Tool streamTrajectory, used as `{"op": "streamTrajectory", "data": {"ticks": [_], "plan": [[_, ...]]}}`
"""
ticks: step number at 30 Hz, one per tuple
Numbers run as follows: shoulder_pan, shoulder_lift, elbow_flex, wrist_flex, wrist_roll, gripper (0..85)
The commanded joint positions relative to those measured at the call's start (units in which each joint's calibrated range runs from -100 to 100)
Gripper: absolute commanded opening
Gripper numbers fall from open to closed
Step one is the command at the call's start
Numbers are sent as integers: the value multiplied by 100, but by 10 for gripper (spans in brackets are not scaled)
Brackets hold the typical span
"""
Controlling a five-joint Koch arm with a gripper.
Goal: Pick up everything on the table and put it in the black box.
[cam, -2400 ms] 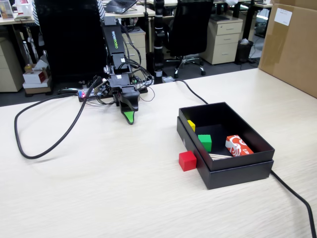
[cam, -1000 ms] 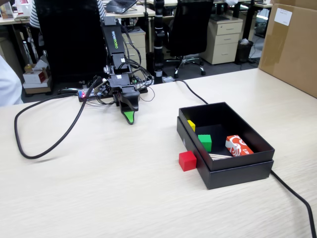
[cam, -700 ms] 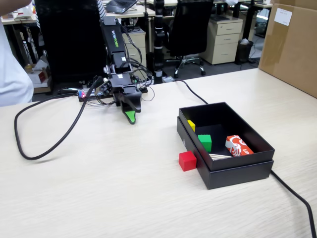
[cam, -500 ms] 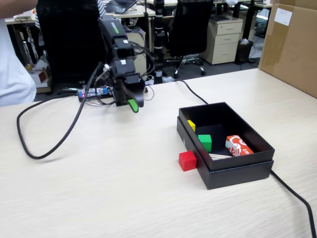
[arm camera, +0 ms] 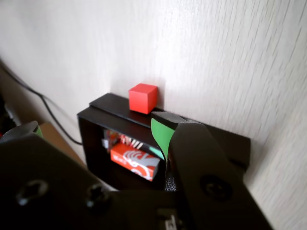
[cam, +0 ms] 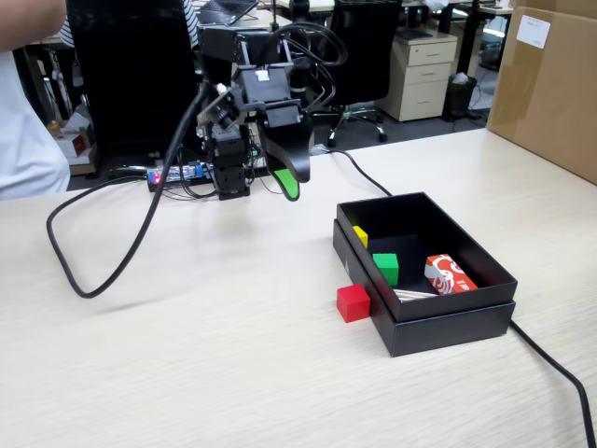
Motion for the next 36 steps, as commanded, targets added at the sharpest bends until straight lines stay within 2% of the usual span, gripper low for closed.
{"op": "streamTrajectory", "data": {"ticks": [1,13,24,27,30,32,34,36], "plan": [[93,929,698,-27,-5,464],[225,4118,2293,-27,93,464],[317,5013,2774,-105,112,455],[322,5117,2819,-157,117,399],[327,5346,2991,-312,127,390],[327,5472,3100,-373,156,316],[317,5564,3164,-373,195,209],[313,5576,3182,-373,205,145]]}}
